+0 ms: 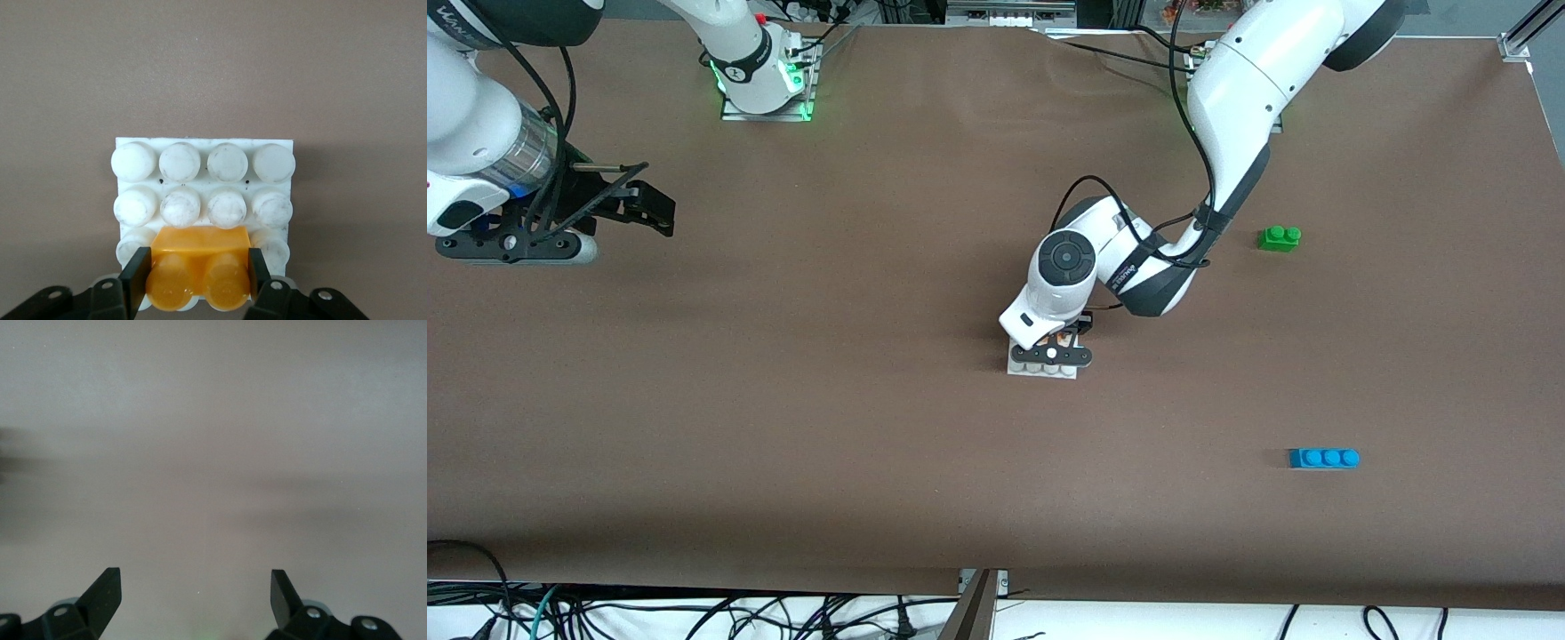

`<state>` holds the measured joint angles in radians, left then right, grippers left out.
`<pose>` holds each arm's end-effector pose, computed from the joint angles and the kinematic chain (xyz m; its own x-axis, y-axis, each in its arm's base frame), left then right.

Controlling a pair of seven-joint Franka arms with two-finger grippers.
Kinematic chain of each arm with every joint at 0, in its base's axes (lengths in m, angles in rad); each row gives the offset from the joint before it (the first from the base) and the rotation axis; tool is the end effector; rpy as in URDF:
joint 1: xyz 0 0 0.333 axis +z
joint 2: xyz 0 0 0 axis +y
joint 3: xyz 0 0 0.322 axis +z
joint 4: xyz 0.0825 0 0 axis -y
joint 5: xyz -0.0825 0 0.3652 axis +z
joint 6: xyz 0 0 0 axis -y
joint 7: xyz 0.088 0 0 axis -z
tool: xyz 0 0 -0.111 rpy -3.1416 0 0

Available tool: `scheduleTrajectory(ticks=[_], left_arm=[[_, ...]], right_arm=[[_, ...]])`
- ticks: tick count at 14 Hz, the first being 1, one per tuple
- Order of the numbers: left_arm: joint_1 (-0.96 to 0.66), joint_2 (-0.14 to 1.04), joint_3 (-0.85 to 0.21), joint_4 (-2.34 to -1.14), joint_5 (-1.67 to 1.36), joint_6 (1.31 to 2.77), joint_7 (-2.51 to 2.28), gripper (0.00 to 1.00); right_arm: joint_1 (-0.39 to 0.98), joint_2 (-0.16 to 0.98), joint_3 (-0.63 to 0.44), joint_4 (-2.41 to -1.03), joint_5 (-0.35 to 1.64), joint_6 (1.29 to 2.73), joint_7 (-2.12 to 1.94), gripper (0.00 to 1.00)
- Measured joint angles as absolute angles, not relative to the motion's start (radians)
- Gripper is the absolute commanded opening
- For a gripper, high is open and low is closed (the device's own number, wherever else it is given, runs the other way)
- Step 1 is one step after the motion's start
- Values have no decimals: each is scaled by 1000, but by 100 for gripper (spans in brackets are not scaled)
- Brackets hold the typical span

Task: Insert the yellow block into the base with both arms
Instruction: 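Open the left gripper and lift it off the yellow brick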

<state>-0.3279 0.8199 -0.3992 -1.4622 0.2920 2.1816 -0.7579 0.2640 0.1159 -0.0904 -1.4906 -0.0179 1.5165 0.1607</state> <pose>0.5675 -0.4181 0.2283 0.9978 -0.0317 -0.0590 -0.0305 -0.9993 0.0210 0.5560 0.0985 0.5945 0.9964 0.0110 -0.0837 0.0146 -0.9990 0.0423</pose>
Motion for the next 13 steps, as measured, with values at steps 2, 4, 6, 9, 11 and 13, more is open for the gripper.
scheduleTrajectory(ticks=[2, 4, 6, 9, 11, 13], left_arm=[[-328, 821, -399, -1462, 292, 2182, -758, 100], [-329, 822, -399, -1462, 292, 2181, -761, 100], [-327, 818, -399, -1457, 292, 2168, -762, 100], [-323, 762, -400, -1424, 289, 2049, -762, 100], [-301, 673, -400, -1405, 251, 1939, -752, 100], [-247, 585, -398, -1402, 203, 1878, -692, 100]], right_arm=[[264, 116, -90, -1491, -18, 1516, 161, 99], [264, 116, -90, -1491, -18, 1516, 161, 99], [264, 116, -90, -1491, -18, 1516, 161, 99], [264, 116, -89, -1491, -18, 1516, 161, 99], [264, 116, -88, -1491, -18, 1516, 161, 99], [264, 116, -88, -1492, -18, 1516, 161, 99]])
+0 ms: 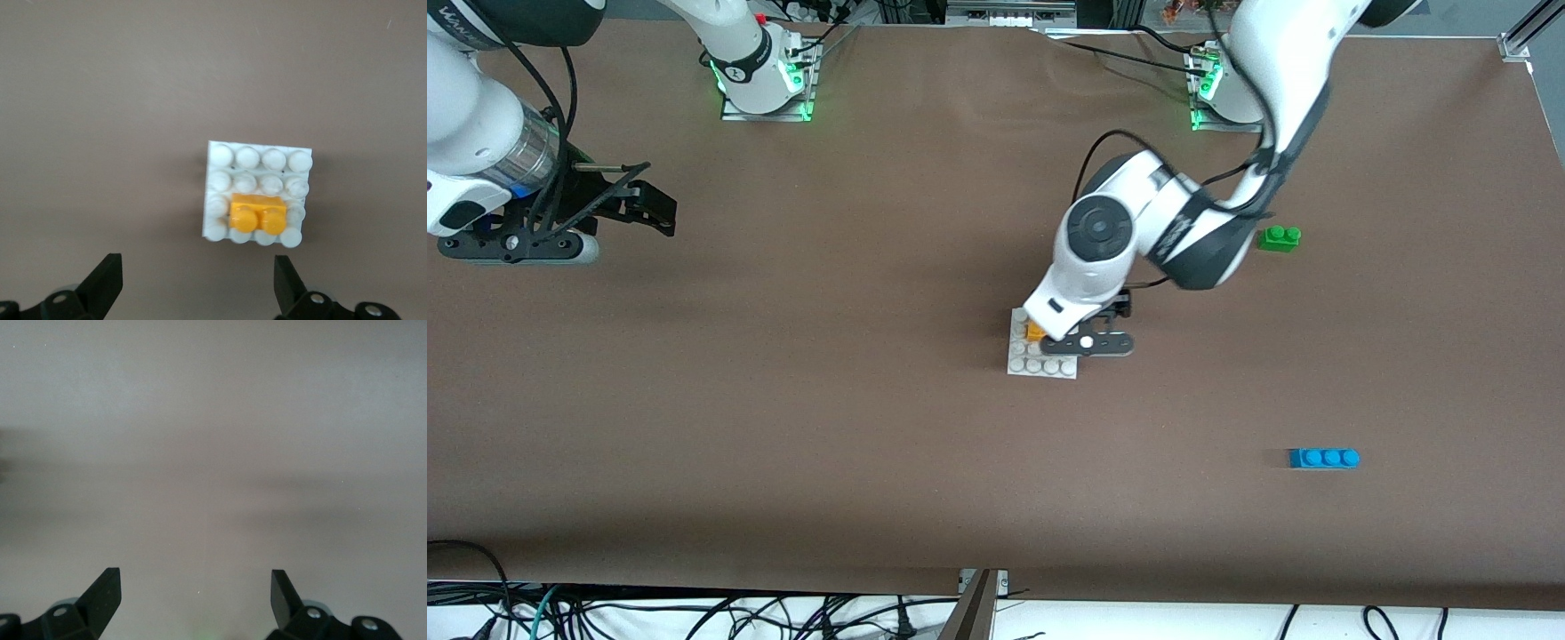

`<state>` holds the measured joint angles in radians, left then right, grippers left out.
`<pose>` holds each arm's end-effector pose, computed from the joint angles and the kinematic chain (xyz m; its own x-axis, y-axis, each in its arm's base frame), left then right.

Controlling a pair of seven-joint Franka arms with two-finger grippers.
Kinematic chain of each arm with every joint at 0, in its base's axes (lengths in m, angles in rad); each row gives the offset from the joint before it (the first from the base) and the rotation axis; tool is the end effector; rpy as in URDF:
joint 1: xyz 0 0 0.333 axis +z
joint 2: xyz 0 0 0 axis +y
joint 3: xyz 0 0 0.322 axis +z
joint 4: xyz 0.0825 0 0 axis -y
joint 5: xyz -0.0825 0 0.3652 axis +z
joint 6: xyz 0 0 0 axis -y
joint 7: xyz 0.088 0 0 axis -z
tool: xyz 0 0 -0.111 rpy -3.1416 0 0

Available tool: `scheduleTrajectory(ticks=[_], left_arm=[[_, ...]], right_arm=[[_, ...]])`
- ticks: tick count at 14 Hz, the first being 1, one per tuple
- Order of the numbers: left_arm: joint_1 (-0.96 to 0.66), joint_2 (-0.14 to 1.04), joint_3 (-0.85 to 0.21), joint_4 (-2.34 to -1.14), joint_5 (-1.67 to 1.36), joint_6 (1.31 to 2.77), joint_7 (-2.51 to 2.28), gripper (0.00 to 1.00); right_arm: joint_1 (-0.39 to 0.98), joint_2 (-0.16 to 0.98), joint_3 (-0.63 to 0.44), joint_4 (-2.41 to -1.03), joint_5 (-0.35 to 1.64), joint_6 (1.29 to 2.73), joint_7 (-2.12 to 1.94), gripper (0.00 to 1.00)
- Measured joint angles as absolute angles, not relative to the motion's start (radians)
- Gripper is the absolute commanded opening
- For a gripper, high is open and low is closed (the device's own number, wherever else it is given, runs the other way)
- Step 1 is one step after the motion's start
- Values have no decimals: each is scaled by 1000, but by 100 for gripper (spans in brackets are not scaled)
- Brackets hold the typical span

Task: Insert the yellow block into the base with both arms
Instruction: 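Open the left gripper and lift it off the yellow brick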

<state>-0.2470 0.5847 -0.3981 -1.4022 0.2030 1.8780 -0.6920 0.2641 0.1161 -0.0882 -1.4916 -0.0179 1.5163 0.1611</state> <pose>0.5896 -0.3564 0.3860 0.9973 0.0327 -0.0654 0.0315 -0.9993 -0.0196 0.5558 0.0997 0.5940 0.9963 0.0129 -0.0851 0.0166 -0.9990 0.0423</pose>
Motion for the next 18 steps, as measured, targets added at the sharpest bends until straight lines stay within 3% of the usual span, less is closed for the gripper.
scheduleTrajectory(ticks=[8, 14, 18], left_arm=[[-51, 358, -377, -1403, 187, 1635, -397, 100], [-85, 225, -174, -1428, 96, 1590, -137, 100], [-28, 130, -110, -1513, 15, 1566, 16, 100]], right_arm=[[264, 116, -88, -1492, -18, 1516, 161, 99], [264, 116, -88, -1492, -18, 1516, 161, 99], [264, 116, -88, -1492, -18, 1516, 161, 99]])
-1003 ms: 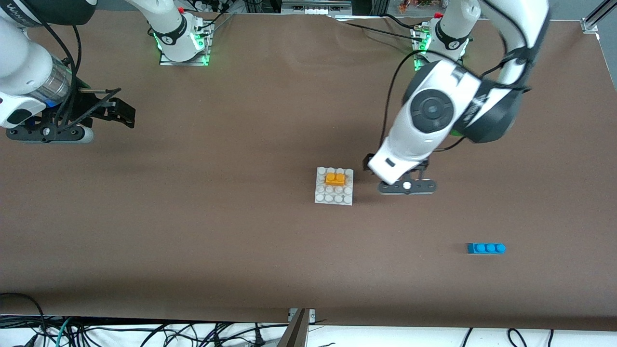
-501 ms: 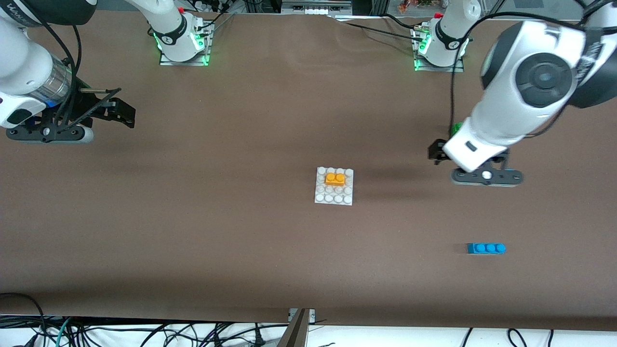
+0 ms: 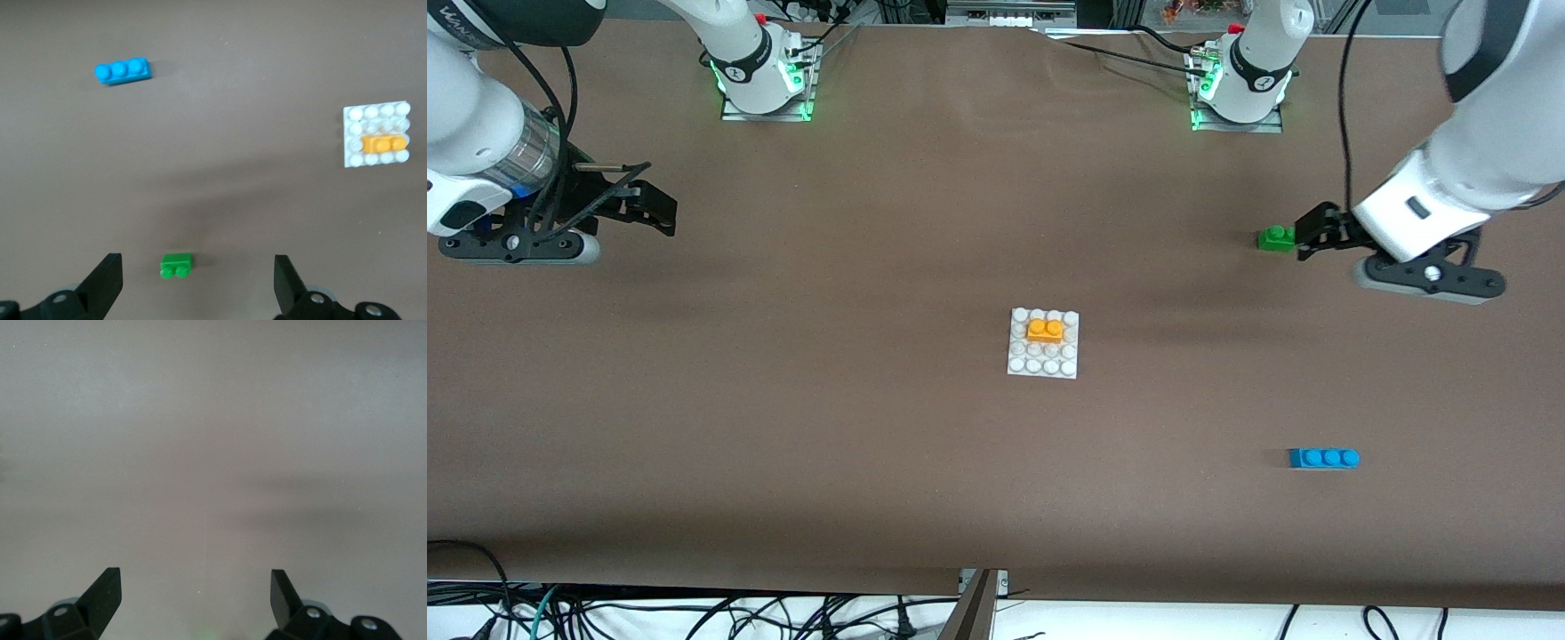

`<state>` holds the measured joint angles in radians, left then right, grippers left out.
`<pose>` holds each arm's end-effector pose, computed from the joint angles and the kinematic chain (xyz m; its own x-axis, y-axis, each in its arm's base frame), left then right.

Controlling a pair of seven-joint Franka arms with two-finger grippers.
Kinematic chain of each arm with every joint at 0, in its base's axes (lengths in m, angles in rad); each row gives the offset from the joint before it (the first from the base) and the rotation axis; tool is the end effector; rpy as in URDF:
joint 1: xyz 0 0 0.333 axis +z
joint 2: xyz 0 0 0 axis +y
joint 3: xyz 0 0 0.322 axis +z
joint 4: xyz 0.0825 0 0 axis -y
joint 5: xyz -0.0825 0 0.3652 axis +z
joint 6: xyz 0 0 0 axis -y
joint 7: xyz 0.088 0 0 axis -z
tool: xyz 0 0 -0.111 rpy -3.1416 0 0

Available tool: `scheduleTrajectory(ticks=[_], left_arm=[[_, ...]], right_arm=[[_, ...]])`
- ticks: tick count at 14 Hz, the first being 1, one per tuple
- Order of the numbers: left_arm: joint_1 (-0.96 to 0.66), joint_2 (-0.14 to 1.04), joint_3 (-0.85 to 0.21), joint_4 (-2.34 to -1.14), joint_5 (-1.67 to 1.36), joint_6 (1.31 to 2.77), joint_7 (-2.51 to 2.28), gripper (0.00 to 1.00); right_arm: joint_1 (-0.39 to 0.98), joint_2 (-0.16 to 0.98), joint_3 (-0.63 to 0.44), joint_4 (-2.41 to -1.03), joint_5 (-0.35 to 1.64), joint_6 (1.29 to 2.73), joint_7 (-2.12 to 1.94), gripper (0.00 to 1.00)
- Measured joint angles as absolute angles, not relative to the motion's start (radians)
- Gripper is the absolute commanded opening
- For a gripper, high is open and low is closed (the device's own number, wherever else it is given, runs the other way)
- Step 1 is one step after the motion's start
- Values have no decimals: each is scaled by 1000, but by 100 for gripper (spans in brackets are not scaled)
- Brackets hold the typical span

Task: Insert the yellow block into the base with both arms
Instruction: 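Open the left gripper and lift it off the yellow brick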

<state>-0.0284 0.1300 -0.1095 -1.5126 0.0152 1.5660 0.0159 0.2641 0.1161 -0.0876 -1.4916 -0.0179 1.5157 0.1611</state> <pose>0.5681 -0.0731 0.5807 0.9853 -0.1529 -0.0758 -0.1533 -0.9882 0.0002 0.5556 0.1000 0.5939 0.9962 0.0135 -0.0857 0.0172 -0.9990 0.0423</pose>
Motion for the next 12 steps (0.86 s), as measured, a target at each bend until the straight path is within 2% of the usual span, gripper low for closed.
scheduleTrajectory(ticks=[3, 8, 12], left_arm=[[-12, 106, -49, -1546, -4, 1567, 92, 100], [-37, 15, -56, -1651, -4, 1566, 62, 100], [-41, -14, -56, -1680, -4, 1567, 53, 100]], right_arm=[[264, 116, -88, -1492, -18, 1516, 161, 99], [264, 116, -88, -1492, -18, 1516, 161, 99], [264, 116, -88, -1492, -18, 1516, 161, 99]])
